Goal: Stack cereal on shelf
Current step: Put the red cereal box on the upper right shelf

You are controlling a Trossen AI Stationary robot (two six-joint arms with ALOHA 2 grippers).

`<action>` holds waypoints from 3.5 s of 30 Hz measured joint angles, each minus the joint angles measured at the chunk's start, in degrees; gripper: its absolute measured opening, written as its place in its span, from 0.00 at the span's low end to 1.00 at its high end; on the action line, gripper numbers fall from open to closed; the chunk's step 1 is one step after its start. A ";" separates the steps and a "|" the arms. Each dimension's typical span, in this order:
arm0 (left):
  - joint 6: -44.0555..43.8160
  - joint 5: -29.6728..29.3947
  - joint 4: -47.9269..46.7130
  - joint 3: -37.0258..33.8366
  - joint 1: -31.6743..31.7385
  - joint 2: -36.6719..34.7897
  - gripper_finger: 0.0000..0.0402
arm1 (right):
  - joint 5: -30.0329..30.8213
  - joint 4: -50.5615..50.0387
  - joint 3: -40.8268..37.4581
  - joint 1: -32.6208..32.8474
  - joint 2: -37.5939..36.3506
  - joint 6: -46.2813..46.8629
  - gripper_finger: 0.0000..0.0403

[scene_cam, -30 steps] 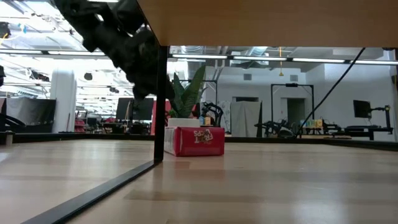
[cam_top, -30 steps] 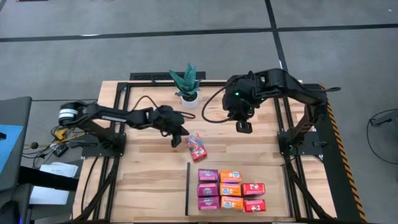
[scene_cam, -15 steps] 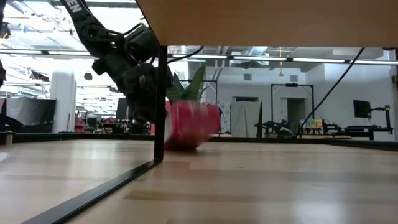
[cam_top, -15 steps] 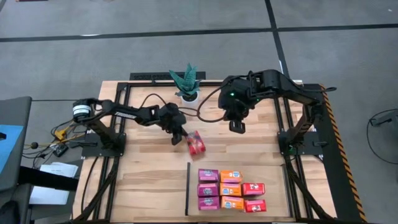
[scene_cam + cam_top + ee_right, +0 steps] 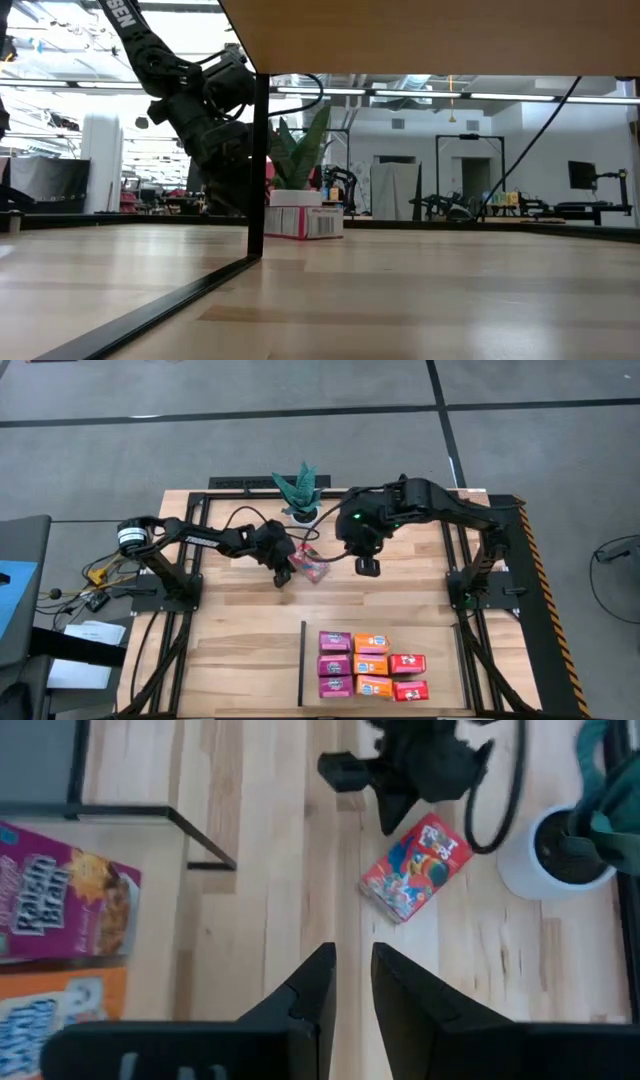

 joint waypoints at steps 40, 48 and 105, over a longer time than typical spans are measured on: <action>-11.29 -19.92 8.13 -13.99 0.67 -25.38 0.00 | -10.92 87.11 -67.41 -11.27 3.77 16.22 0.03; -11.83 -20.11 8.07 -13.99 0.68 -25.38 0.00 | -10.84 86.18 -67.34 -10.92 4.25 16.33 0.07; -14.86 -16.60 24.68 -13.97 0.11 -8.63 0.00 | -1.72 104.69 -81.15 -4.12 -0.07 22.61 0.06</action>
